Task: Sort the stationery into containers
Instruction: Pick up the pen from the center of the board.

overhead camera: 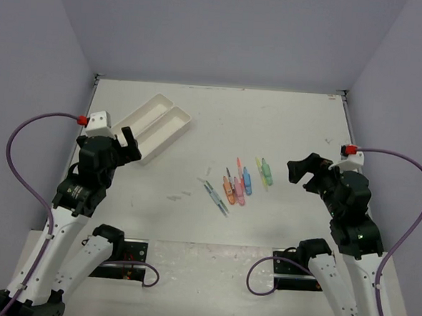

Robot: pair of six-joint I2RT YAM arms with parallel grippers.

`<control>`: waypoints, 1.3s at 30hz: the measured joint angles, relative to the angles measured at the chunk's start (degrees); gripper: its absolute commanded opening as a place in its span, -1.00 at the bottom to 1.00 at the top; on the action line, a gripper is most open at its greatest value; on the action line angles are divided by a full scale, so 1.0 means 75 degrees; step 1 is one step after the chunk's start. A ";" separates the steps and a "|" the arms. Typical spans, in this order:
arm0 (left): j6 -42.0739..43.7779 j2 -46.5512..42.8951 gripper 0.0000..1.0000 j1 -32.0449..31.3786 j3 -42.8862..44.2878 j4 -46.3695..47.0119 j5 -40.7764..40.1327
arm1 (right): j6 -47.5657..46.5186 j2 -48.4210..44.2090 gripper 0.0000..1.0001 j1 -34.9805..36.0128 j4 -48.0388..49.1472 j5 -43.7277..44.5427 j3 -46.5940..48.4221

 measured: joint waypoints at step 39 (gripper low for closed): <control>-0.0048 0.0644 1.00 0.0000 -0.0102 0.0043 0.0590 | -0.0457 0.9052 0.01 0.0796 0.1199 0.1130 0.1811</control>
